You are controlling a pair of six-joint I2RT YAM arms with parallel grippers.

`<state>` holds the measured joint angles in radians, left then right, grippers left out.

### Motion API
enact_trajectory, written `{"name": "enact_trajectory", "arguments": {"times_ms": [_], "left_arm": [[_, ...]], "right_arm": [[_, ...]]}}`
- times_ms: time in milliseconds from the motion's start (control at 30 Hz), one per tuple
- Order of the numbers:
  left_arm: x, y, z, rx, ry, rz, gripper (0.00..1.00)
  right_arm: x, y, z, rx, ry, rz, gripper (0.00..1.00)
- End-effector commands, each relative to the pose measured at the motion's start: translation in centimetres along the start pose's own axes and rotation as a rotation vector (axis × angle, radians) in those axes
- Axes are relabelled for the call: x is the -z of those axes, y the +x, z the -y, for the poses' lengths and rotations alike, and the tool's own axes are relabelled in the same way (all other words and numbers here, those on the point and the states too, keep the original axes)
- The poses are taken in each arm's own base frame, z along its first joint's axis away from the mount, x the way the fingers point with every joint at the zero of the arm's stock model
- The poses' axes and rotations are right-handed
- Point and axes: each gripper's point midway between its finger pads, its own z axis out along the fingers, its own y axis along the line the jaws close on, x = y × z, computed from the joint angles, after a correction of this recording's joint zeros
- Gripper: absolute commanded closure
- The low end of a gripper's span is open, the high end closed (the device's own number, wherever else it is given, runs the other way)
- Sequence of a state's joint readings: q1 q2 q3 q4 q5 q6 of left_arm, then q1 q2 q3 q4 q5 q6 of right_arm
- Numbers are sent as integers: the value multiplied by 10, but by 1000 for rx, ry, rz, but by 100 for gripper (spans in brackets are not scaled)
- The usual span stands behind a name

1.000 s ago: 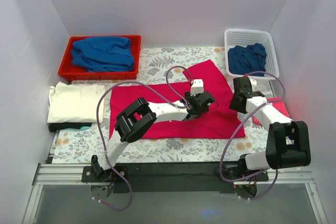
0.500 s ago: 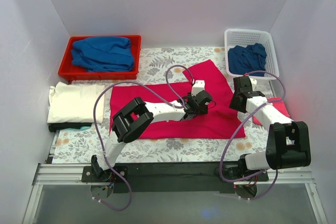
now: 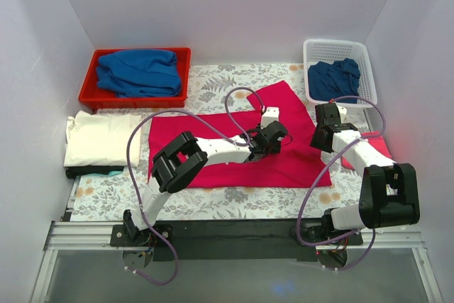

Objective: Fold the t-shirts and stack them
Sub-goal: Fold the flattened tshirt in 1/3 of the way

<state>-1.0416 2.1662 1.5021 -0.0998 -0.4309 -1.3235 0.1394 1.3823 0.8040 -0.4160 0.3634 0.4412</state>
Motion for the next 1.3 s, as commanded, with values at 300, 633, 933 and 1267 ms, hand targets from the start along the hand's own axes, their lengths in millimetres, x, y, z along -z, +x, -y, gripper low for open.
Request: {"name": "enact_trajectory", "arguments": {"times_ms": [300, 633, 933, 1267], "left_arm": [[-8, -12, 9, -1, -2, 30, 70], [-17, -5, -4, -27, -75, 14, 59], [-22, 4, -5, -34, -80, -11, 93], [-2, -23, -6, -6, -96, 49, 100]], "right_arm": [[2, -15, -4, -19, -11, 45, 65], [0, -11, -6, -20, -21, 30, 66], [1, -12, -5, -25, -19, 35, 67], [0, -8, -6, -25, -26, 24, 69]]}}
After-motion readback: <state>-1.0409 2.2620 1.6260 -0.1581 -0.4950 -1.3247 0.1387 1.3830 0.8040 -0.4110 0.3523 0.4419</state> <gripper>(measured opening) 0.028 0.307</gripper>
